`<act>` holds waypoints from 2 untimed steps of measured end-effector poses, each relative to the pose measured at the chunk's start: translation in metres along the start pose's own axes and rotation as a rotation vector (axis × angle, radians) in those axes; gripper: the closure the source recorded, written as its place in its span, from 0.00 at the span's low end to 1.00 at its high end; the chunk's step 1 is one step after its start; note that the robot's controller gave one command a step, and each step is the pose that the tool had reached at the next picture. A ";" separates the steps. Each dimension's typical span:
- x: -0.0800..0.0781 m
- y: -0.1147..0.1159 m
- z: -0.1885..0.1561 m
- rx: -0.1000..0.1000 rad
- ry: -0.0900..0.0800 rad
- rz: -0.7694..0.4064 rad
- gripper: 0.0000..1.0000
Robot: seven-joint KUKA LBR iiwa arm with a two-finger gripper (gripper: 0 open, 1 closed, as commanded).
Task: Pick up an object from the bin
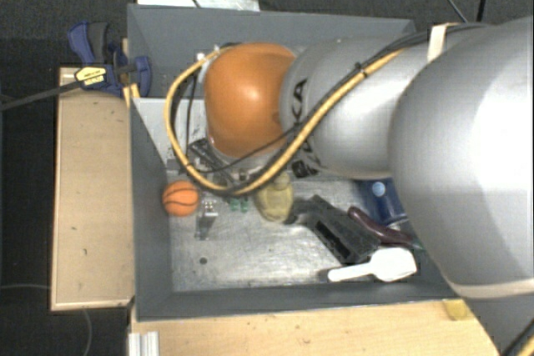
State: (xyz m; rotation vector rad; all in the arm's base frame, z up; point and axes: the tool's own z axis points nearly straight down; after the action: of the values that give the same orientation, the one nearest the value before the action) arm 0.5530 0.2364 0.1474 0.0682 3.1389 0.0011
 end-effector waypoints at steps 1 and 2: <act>-0.017 0.013 0.000 -0.002 -0.002 -0.079 0.00; -0.028 0.019 0.062 -0.001 -0.003 -0.286 0.00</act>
Offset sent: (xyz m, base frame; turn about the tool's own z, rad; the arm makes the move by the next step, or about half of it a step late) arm 0.0300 0.0186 -0.0774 -0.3071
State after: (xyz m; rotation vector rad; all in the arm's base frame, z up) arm 0.5816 0.2544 0.0856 -0.3793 3.1137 0.0027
